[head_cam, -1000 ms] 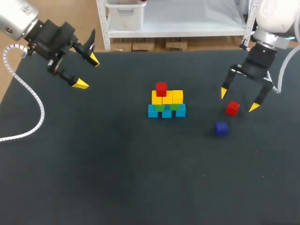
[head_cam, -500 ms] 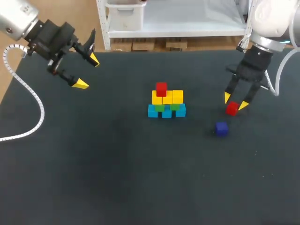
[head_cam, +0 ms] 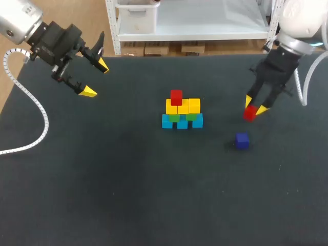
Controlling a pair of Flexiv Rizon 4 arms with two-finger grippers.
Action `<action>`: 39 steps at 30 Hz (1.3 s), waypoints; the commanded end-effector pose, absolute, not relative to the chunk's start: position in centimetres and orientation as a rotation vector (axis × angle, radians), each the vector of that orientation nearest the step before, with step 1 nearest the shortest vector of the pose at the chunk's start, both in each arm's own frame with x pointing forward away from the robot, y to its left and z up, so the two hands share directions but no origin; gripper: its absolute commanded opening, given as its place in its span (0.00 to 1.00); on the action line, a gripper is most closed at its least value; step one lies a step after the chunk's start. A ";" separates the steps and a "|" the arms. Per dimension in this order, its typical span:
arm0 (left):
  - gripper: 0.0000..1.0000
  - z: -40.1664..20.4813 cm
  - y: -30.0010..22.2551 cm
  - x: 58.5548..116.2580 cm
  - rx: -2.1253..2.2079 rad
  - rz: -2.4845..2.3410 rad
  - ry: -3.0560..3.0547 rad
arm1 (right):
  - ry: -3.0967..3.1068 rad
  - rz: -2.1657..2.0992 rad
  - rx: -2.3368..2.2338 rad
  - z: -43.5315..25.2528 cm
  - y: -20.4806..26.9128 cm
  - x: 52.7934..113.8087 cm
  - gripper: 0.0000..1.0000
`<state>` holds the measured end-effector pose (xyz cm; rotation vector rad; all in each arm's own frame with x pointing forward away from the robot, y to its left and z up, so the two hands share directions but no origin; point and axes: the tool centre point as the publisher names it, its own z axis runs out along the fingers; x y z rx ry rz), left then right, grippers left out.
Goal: Place the blue cubes, place green cubes on the blue cubes, place the yellow cubes on the green cubes, then place the red cubes on the yellow cubes, and place purple cube on the red cubes.
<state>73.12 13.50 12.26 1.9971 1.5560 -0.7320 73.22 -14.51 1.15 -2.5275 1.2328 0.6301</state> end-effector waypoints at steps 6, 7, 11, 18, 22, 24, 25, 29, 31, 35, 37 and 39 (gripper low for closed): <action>1.00 12.2 13.5 73.2 1.999 -0.732 1.553 | 1.987 0.543 -1.973 6.4 -13.1 72.3 0.00; 1.00 12.2 13.5 73.2 1.999 -0.732 1.553 | 2.031 0.541 -1.913 6.8 -12.8 72.4 0.00; 1.00 12.2 13.5 73.2 1.999 -0.732 1.553 | 2.126 0.513 -1.765 8.0 -11.1 72.5 0.00; 1.00 12.2 13.5 73.2 1.999 -0.732 1.553 | 2.192 0.487 -1.642 9.6 -7.1 72.8 0.00; 1.00 12.2 13.5 73.2 1.999 -0.732 1.553 | 2.209 0.460 -1.609 10.4 -4.9 72.6 0.00; 1.00 12.2 13.5 73.2 1.999 -0.732 1.553 | 2.207 0.455 -1.609 10.6 -3.8 72.3 0.00; 1.00 12.2 13.5 73.2 1.999 -0.732 1.553 | 2.204 0.444 -1.606 10.7 -3.3 72.1 0.00; 1.00 12.2 13.5 73.2 1.999 -0.732 1.553 | 2.201 0.425 -1.608 10.4 -1.4 71.5 0.00; 1.00 12.2 13.5 73.2 1.999 -0.732 1.553 | 2.197 0.422 -1.612 10.3 -0.5 71.4 0.00; 1.00 12.2 13.5 73.2 1.999 -0.732 1.553 | 2.190 0.404 -1.640 10.0 1.0 71.2 0.00; 1.00 12.2 13.5 73.2 1.999 -0.732 1.553 | 2.189 0.408 -1.642 9.8 1.6 71.2 0.00; 1.00 12.2 13.5 73.2 1.999 -0.732 1.553 | 2.189 0.409 -1.645 9.7 2.0 71.1 0.00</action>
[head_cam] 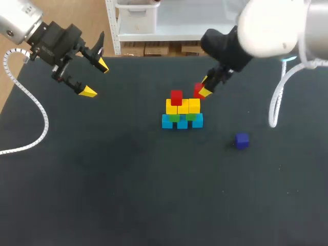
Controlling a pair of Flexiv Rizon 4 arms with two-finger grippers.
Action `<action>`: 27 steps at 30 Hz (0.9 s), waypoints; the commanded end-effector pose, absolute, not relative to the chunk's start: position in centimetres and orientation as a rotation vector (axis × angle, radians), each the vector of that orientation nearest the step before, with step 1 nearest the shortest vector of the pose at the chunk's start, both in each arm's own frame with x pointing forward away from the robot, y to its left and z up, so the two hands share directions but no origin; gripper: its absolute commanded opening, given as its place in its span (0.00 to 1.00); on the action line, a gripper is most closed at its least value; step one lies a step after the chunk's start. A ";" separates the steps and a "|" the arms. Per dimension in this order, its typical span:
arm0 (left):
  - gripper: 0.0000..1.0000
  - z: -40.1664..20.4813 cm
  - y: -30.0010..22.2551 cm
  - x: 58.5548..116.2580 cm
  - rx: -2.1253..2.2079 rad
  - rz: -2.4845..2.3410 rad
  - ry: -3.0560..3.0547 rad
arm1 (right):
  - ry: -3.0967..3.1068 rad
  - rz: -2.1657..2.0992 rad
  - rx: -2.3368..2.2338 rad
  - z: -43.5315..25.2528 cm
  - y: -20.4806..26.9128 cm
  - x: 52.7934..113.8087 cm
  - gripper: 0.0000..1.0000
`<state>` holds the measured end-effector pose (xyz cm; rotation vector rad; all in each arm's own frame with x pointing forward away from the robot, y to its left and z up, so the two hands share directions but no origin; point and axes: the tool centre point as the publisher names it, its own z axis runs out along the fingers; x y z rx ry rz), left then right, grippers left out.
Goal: Place the blue cubes, place green cubes on the blue cubes, place the yellow cubes on the green cubes, then place the red cubes on the yellow cubes, and place purple cube on the red cubes.
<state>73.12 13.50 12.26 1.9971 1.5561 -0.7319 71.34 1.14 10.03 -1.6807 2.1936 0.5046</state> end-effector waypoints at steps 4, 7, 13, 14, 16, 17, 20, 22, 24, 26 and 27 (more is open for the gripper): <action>1.00 12.2 13.5 73.2 1.999 -0.732 1.553 | 2.187 0.402 -1.666 9.6 2.5 71.2 0.00; 1.00 12.2 13.5 73.2 1.999 -0.732 1.553 | 2.185 0.396 -1.678 9.5 2.7 71.1 0.00; 1.00 12.2 13.5 73.2 1.999 -0.732 1.553 | 2.169 0.387 -1.737 9.2 2.9 70.9 0.00; 1.00 12.2 13.5 73.2 1.999 -0.732 1.553 | 2.166 0.384 -1.746 9.1 2.9 70.9 0.00; 1.00 12.2 13.5 73.2 1.999 -0.732 1.553 | 2.157 0.383 -1.766 8.9 2.9 70.9 0.00; 1.00 12.2 13.5 73.2 1.999 -0.732 1.553 | 2.152 0.376 -1.777 8.9 2.9 70.9 0.00; 1.00 12.2 13.5 73.2 1.999 -0.732 1.553 | 2.135 0.355 -1.805 8.9 2.8 70.9 0.00; 1.00 12.2 13.5 73.2 1.999 -0.732 1.553 | 2.126 0.344 -1.812 8.8 2.8 70.9 0.00; 1.00 12.2 13.5 73.2 1.999 -0.732 1.553 | 2.101 0.338 -1.823 8.8 2.9 71.0 0.00; 1.00 12.2 13.5 73.2 1.999 -0.732 1.553 | 2.084 0.323 -1.837 8.8 3.0 70.9 0.00; 1.00 12.2 13.5 73.2 1.999 -0.732 1.553 | 2.074 0.323 -1.843 8.7 3.1 70.9 0.00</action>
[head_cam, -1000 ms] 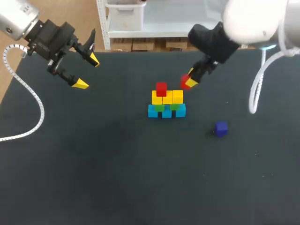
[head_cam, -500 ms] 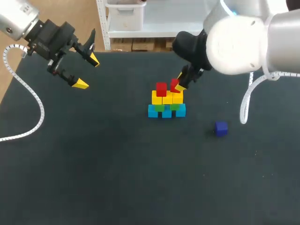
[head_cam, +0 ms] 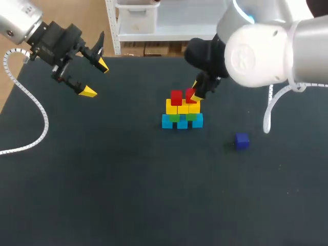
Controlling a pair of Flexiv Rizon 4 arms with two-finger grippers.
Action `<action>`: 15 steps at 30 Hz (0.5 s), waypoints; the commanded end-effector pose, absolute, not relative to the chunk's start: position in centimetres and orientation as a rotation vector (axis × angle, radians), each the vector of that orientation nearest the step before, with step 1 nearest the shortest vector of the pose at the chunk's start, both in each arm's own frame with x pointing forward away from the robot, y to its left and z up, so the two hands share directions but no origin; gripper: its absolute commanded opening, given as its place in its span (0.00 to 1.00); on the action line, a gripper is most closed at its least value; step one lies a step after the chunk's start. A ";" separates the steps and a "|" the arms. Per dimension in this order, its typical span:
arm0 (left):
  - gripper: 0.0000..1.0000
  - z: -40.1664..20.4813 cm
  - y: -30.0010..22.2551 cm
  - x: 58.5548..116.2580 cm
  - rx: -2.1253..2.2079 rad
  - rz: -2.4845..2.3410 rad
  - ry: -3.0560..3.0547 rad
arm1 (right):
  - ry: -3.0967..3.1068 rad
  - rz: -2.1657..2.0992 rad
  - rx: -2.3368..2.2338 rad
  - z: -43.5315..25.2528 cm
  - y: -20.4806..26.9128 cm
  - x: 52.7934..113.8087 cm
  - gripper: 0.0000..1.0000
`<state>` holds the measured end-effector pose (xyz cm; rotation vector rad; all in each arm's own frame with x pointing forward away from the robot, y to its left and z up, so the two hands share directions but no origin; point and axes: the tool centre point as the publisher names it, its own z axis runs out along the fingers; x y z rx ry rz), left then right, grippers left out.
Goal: Place the blue cubes, place green cubes on the blue cubes, place the yellow cubes on the green cubes, then place the red cubes on the yellow cubes, and place purple cube on the red cubes.
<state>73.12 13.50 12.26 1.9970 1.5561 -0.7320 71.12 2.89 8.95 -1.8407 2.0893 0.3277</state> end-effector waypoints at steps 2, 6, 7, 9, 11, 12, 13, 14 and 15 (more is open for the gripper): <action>1.00 12.2 13.5 73.2 1.999 -0.732 1.553 | 2.059 0.320 -1.851 8.7 3.3 71.0 0.00; 1.00 12.2 13.5 73.2 1.999 -0.732 1.553 | 2.035 0.318 -1.860 8.8 3.5 70.9 0.00; 1.00 12.2 13.5 73.2 1.999 -0.732 1.553 | 2.033 0.319 -1.860 8.8 3.6 70.9 0.00; 1.00 12.2 13.5 73.2 1.999 -0.732 1.553 | 2.030 0.320 -1.861 8.7 3.6 70.9 0.00; 1.00 12.2 13.5 73.2 1.999 -0.732 1.553 | 2.030 0.322 -1.861 8.6 3.5 70.9 0.00; 1.00 12.2 13.5 73.2 1.999 -0.732 1.553 | 2.031 0.322 -1.860 8.6 3.4 71.0 0.00; 1.00 12.2 13.5 73.2 1.999 -0.732 1.553 | 2.033 0.323 -1.859 8.5 3.4 71.0 0.00; 1.00 12.2 13.5 73.2 1.999 -0.732 1.553 | 2.034 0.324 -1.857 8.5 3.3 71.0 0.00; 1.00 12.2 13.5 73.2 1.999 -0.732 1.553 | 2.035 0.324 -1.855 8.4 3.2 71.1 0.00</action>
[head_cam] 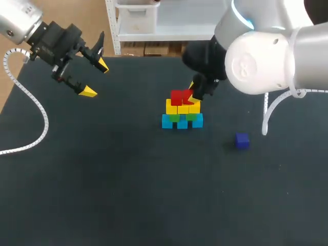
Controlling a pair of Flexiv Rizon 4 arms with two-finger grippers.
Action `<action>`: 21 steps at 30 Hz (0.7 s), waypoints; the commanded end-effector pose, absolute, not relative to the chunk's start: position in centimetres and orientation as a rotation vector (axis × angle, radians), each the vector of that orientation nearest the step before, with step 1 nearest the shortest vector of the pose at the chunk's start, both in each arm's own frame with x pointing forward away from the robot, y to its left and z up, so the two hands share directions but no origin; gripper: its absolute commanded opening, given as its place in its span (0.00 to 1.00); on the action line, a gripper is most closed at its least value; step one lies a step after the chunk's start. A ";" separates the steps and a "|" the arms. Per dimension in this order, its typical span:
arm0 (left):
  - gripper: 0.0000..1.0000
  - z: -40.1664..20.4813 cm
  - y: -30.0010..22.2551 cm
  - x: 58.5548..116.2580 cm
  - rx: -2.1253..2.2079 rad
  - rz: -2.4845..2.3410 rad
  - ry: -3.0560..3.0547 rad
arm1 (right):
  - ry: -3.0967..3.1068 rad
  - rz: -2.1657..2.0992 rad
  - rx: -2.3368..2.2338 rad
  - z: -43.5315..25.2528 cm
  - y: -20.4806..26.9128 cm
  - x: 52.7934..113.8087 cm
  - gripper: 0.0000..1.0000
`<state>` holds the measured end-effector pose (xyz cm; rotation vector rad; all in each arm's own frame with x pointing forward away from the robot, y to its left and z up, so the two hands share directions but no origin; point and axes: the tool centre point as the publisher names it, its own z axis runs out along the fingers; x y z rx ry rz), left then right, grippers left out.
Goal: Place the blue cubes, place green cubes on the blue cubes, place the yellow cubes on the green cubes, then place the red cubes on the yellow cubes, and place purple cube on the red cubes.
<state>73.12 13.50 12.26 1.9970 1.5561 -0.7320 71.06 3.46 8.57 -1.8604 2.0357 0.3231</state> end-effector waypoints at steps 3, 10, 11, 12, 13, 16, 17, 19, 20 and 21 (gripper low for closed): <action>1.00 12.2 13.5 73.2 1.999 -0.732 1.553 | 2.039 0.327 -1.847 8.3 3.1 71.2 0.00; 1.00 12.2 13.5 73.2 1.999 -0.732 1.553 | 2.034 0.341 -1.835 8.2 3.1 71.2 0.00; 1.00 12.2 13.5 73.2 1.999 -0.732 1.553 | 2.033 0.343 -1.834 8.2 3.1 71.3 0.00; 1.00 12.2 13.5 73.2 1.999 -0.732 1.553 | 2.031 0.346 -1.833 8.2 3.1 71.3 0.00; 1.00 12.2 13.5 73.2 1.999 -0.732 1.553 | 2.030 0.349 -1.833 8.2 3.2 71.3 0.00; 1.00 12.2 13.5 73.2 1.999 -0.732 1.553 | 2.025 0.355 -1.836 8.1 3.3 71.2 0.00; 1.00 12.2 13.5 73.2 1.999 -0.732 1.553 | 2.024 0.356 -1.837 8.1 3.3 71.2 0.00; 1.00 12.2 13.5 73.2 1.999 -0.732 1.553 | 2.023 0.357 -1.840 8.1 3.3 71.3 0.00; 1.00 12.2 13.5 73.2 1.999 -0.732 1.553 | 2.022 0.357 -1.842 8.1 3.3 71.2 0.00; 1.00 12.2 13.5 73.2 1.999 -0.732 1.553 | 2.021 0.357 -1.843 8.1 3.3 71.2 0.00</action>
